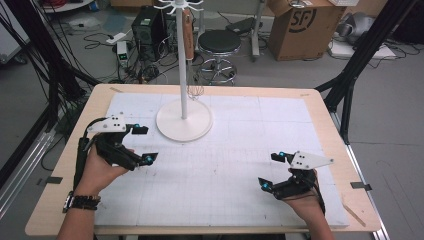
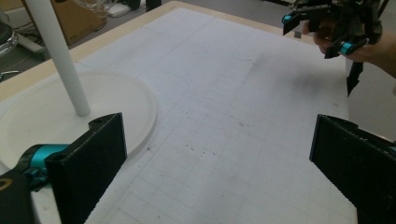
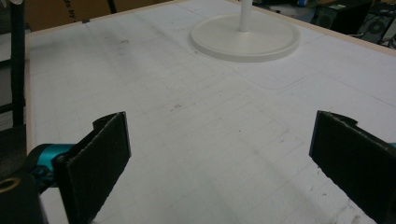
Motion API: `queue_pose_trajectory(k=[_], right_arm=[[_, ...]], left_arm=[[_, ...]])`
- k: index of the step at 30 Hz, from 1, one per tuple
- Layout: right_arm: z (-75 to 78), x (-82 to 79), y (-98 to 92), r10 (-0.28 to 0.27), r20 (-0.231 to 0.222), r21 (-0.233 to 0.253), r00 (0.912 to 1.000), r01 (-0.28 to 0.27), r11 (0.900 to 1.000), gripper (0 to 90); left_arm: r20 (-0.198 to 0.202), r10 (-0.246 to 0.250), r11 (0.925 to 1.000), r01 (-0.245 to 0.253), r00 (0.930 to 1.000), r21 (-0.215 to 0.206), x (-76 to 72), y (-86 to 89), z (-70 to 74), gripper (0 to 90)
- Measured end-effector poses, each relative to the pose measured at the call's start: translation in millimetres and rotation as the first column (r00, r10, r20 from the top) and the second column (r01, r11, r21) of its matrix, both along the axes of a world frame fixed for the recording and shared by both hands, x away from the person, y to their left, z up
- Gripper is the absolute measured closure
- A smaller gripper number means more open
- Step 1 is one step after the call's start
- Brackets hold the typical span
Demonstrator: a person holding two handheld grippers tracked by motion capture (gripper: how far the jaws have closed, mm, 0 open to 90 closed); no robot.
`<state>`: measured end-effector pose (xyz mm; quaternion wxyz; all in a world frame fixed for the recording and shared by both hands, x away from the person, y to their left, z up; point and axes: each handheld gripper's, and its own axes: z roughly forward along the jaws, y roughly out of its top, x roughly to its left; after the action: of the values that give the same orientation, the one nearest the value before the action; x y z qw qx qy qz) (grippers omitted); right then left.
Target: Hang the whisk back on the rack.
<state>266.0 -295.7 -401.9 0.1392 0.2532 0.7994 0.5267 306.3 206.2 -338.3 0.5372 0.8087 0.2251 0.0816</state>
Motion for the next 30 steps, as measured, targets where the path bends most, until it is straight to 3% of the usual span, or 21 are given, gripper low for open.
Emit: queue_pose_trajectory(k=[8, 15, 17, 20, 23, 30], right_arm=[[-0.4, 0.5, -0.8, -0.001, -0.007, 0.002, 1.0000, 0.001, 1.000, 4.0], [0.8, -1.0, -3.9, -0.006, -0.005, 0.013, 1.0000, 0.006, 1.000, 4.0], [0.5, -0.8, -3.7, -0.006, -0.003, 0.012, 1.0000, 0.006, 1.000, 4.0], [0.1, -0.6, -3.0, -0.005, -0.003, 0.007, 1.0000, 0.005, 1.000, 4.0], [0.2, -0.1, -4.2, -0.009, -0.007, 0.015, 0.9999, 0.009, 1.000, 4.0], [-0.7, 0.3, -2.0, -0.002, -0.005, 0.003, 1.0000, 0.002, 1.000, 4.0]], left_arm=[[-0.011, -0.023, 0.9995, 0.023, 0.9997, 0.020, -12.0, -2.1, -14.5, 1.7], [-0.024, -0.036, 0.9993, 0.036, 0.9990, 0.007, -25.0, -4.3, -34.3, 1.6], [-0.034, -0.036, 0.9994, 0.036, 0.9988, -0.003, -27.9, -4.6, -40.7, 1.7], [-0.045, -0.078, 0.9962, 0.076, 0.9960, -0.042, -31.8, -4.4, -49.9, 1.6], [-0.061, -0.086, 0.9961, 0.084, 0.9944, -0.024, -32.9, -5.3, -56.2, 1.6], [-0.075, -0.081, 0.9965, 0.080, 0.9938, -0.024, -32.9, -0.8, -66.4, 1.6]])
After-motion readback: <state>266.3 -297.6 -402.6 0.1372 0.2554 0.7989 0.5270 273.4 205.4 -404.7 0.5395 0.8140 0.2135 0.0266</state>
